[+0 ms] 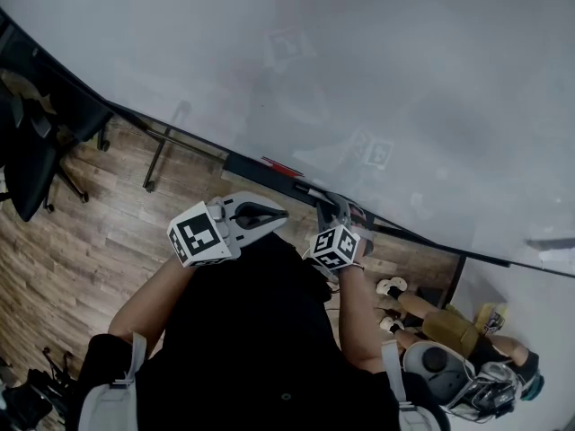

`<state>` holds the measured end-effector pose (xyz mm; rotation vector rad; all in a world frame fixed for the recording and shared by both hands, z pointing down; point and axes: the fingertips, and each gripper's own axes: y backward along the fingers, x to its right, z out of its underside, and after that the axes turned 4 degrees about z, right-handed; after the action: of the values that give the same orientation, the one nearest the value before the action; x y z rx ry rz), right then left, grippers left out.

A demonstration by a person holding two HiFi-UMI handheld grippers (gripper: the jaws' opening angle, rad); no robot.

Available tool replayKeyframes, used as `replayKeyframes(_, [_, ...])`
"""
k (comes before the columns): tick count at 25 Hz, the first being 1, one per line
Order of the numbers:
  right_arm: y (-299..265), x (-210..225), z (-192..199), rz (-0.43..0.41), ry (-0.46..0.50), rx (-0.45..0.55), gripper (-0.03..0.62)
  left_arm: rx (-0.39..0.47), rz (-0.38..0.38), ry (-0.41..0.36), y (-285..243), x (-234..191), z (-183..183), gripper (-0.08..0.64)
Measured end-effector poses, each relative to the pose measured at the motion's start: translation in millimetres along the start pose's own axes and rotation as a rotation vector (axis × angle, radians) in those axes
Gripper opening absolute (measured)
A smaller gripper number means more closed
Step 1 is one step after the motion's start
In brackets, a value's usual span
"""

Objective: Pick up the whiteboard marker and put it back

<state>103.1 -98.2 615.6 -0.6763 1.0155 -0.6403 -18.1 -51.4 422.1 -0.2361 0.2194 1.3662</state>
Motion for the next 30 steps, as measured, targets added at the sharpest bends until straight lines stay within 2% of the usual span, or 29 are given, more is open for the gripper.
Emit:
replayKeyframes(9, [3, 0, -2, -0.005, 0.011, 0.012, 0.082, 0.005, 0.011, -0.025, -1, 1, 3, 0.011])
replayKeyframes(16, [10, 5, -13, 0.013, 0.001, 0.060, 0.077, 0.001, 0.004, -0.022, 3, -1, 3, 0.011])
replayKeyframes(23, [29, 8, -28, 0.052, -0.020, 0.159, 0.074, -0.015, -0.014, -0.051, 10, -3, 5, 0.011])
replayKeyframes(30, [76, 35, -55, 0.091, -0.181, 0.361, 0.074, -0.031, -0.033, -0.060, 17, -5, -7, 0.011])
